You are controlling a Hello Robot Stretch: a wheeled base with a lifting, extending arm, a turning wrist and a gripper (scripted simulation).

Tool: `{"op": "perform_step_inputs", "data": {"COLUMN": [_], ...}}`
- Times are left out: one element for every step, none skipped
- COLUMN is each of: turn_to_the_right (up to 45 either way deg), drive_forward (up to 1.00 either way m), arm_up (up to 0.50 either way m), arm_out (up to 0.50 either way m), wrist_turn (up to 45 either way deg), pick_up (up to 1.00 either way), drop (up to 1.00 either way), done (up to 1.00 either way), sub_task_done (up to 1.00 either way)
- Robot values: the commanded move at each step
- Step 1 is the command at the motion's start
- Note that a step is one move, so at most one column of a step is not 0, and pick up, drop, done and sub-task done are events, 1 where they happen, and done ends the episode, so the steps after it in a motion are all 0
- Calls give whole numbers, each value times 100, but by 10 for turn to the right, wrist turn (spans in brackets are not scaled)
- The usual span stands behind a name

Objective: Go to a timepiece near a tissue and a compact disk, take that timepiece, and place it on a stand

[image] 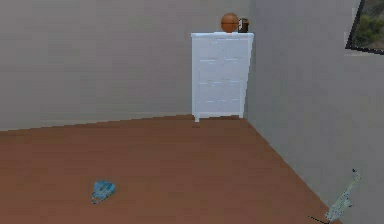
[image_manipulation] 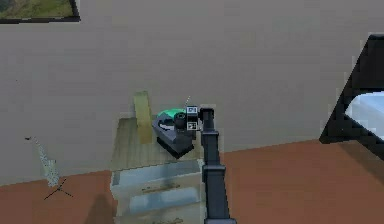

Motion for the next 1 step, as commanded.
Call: {"op": "perform_step_inputs", "data": {"turn_to_the_right": [0], "drive_forward": [0], "arm_up": [0], "arm_out": [0], "wrist_turn": [0], "pick_up": [0], "drop": [0], "done": [100], "sub_task_done": [0]}}
